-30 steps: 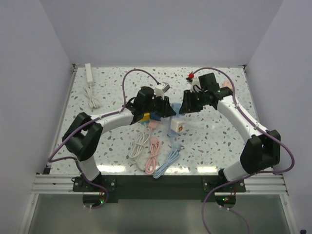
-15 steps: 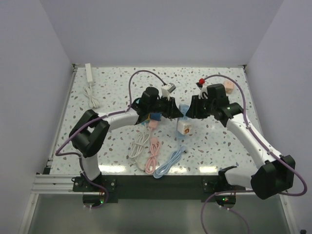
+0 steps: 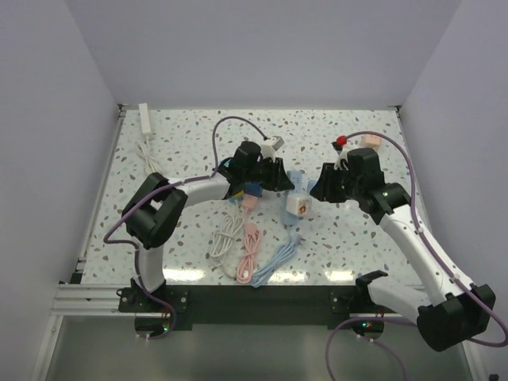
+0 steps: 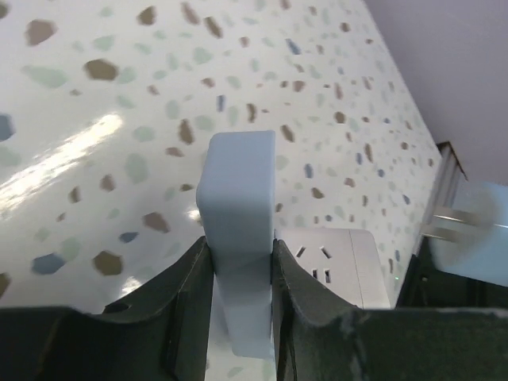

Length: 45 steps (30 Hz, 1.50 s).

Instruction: Pull the plug off the socket

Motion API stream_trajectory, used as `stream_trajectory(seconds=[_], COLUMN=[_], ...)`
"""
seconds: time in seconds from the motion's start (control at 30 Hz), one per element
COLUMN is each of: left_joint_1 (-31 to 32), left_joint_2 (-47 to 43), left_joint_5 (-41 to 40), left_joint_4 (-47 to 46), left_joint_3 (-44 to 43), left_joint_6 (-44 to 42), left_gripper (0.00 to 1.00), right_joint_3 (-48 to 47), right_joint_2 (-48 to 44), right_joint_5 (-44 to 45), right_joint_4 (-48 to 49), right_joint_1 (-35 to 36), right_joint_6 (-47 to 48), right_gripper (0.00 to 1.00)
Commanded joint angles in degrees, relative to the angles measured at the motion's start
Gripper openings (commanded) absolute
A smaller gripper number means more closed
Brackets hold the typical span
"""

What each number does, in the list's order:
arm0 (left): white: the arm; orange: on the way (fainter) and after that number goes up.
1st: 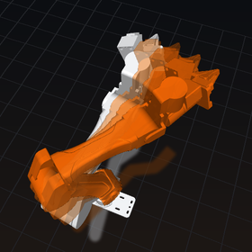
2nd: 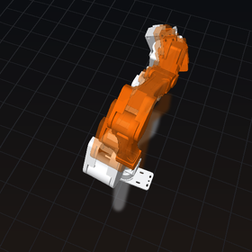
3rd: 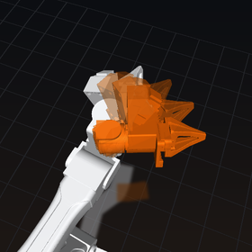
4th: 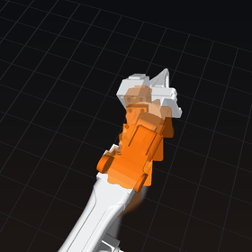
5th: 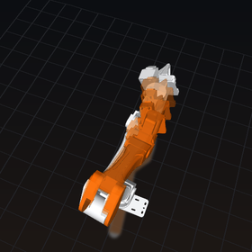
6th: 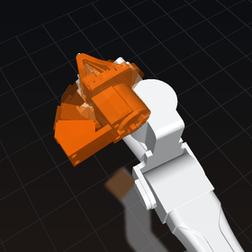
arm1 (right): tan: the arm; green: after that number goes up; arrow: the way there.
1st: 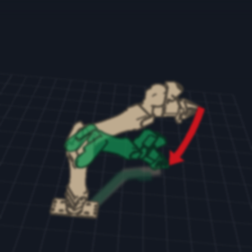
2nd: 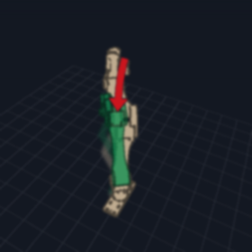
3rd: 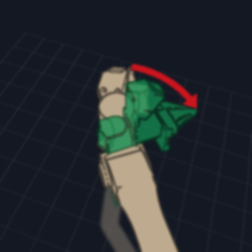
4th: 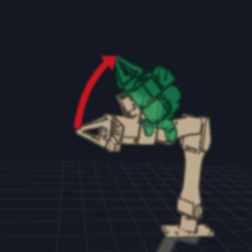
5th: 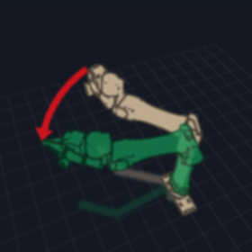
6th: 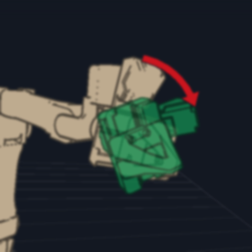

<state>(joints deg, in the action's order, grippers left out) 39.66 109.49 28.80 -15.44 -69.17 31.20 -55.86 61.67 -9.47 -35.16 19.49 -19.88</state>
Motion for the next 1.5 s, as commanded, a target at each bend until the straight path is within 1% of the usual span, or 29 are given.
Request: stream_trajectory(seconds=[0.0, 0.1, 0.17, 0.2, 0.27, 0.33, 0.37, 0.43, 0.47, 0.5, 0.57, 0.6, 0.63, 0.7, 0.73, 0.8, 0.87, 0.9, 0.93, 1.0, 1.03, 1.07, 1.1, 1.13, 1.2, 1.27, 1.33, 1.43, 1.47], left_joint_1=[-3.10, -3.18, -3.18, -3.27, -3.27, -3.27, -3.27, -3.10, -3.01, -3.10, -3.01, -3.10, -3.01, -3.01, -3.10, -3.01, -3.10, -3.10, -3.01, -3.10, -3.10, -3.01, -3.10, -3.10, -3.01, -3.01, -3.01, -3.01, -3.10], left_joint_2=[2.66, 2.74, 2.40, 2.22, 1.78, 1.17, 0.29, -0.85, -2.34, -3.14, -5.68, -6.30, -7.09, -8.76, -9.47, -9.91, -10.26, -10.44, -10.70, -10.62, -10.44, -10.27, -10.09, -9.74, -9.21, -8.60, -7.81, -7.02, -6.58], left_joint_5=[-9.02, -8.58, -8.23, -7.88, -6.92, -4.99, -4.37, -2.79, -2.43, -1.82, -1.46, -1.38, -1.55, -1.81, -1.99, -1.73, -1.81, -2.08, -2.43, -2.60, -2.69, -2.69, -2.87, -3.39, -4.27, -5.67, -6.47, -7.96, -9.01], left_joint_4=[3.93, 4.10, 3.31, 3.05, 1.74, 0.42, -0.02, -0.55, -0.55, -0.55, -0.38, -0.38, -0.12, 0.24, 0.41, 0.50, 0.94, 0.77, 0.76, 1.38, 1.64, 1.73, 2.34, 2.96, 4.53, 5.42, 6.83, 7.53, 8.58], left_joint_3=[-0.53, -0.71, -0.88, -1.14, -1.32, -1.76, -1.94, -2.46, -2.64, -2.64, -2.38, -1.85, -1.59, -0.54, -0.18, 0.78, 1.49, 1.84, 2.02, 2.02, 2.02, 1.76, 1.58, 1.32, 0.35, -0.44, -1.23, -1.76, -2.54], left_joint_6=[-0.44, -0.53, -0.44, -0.09, 0.52, 1.75, 2.19, 3.16, 3.43, 3.78, 4.04, 4.30, 4.31, 4.22, 4.31, 4.83, 5.27, 5.62, 5.71, 5.98, 6.15, 6.33, 6.24, 6.24, 5.98, 5.89, 5.63, 5.54, 5.45], left_gripper=[0.00, 0.00, 0.00, 0.00, 0.00, 0.00, 0.00, 0.00, 0.00, 0.00, 0.00, 0.00, 0.00, 0.00, 0.00, 0.00, 0.00, 0.00, 0.00, 0.00, 0.00, 0.00, 0.00, 0.00, 0.00, 0.00, 0.00, 0.00, 0.00], right_joint_3=[-4.08, -5.05, -5.14, -5.14, -5.23, -5.67, -5.93, -6.81, -6.98, -7.33, -10.49, -14.59, -16.11, -17.96, -18.41, -20.85, -24.28, -28.30, -30.08, -35.08, -36.42, -37.73, -40.10, -41.25, -43.01, -42.32, -38.82, -34.68, -31.45], right_joint_2=[-3.05, -3.66, -4.27, -4.19, -2.53, -0.07, 3.60, 7.39, 9.07, 13.17, 18.72, 25.62, 28.30, 33.40, 34.65, 36.84, 41.85, 43.95, 47.19, 50.29, 51.52, 53.97, 54.86, 55.92, 56.63, 55.32, 51.02, 43.56, 41.45], right_joint_5=[0.43, -0.72, 1.46, 4.26, 13.83, 19.47, 27.15, 32.13, 32.59, 31.63, 31.97, 32.58, 31.89, 29.17, 29.34, 28.64, 26.27, 26.00, 25.56, 26.00, 26.61, 26.44, 26.26, 25.91, 24.69, 23.81, 23.19, 20.83, 16.29], right_joint_4=[-4.74, -6.50, -7.12, -7.21, -7.38, -6.86, -6.16, -4.93, -2.31, -0.98, -0.43, -1.66, -1.76, 2.71, 5.77, 7.90, 7.57, 6.78, 5.99, 5.02, 4.05, 3.70, 3.17, 2.12, 1.50, 2.54, 5.34, 6.23, 7.55], right_joint_1=[0.03, 0.11, 0.03, 0.11, -0.06, -0.50, -0.76, -3.91, -5.93, -10.13, -13.32, -15.68, -16.40, -17.46, -17.64, -18.86, -19.40, -21.14, -21.50, -22.47, -22.91, -23.61, -23.88, -24.14, -24.76, -24.85, -24.85, -24.85, -24.76], right_joint_6=[-0.42, -0.77, -0.78, -1.04, -2.62, -3.84, -4.63, -6.48, -7.10, -7.80, -9.99, -11.22, -12.63, -12.20, -12.98, -13.87, -14.75, -14.92, -14.93, -15.19, -15.71, -15.80, -15.89, -15.98, -15.72, -15.19, -14.58, -14.40, -13.79], right_gripper=[0.00, 0.00, 0.00, 0.00, 0.00, 0.00, 0.00, 0.00, 0.00, 0.00, 0.00, 0.00, 0.00, 0.00, 0.00, 0.00, 0.00, 0.00, 0.00, 0.00, 0.05, 0.21, 0.30, 0.50, 0.66, 0.75, 0.81, 0.83, 0.83])
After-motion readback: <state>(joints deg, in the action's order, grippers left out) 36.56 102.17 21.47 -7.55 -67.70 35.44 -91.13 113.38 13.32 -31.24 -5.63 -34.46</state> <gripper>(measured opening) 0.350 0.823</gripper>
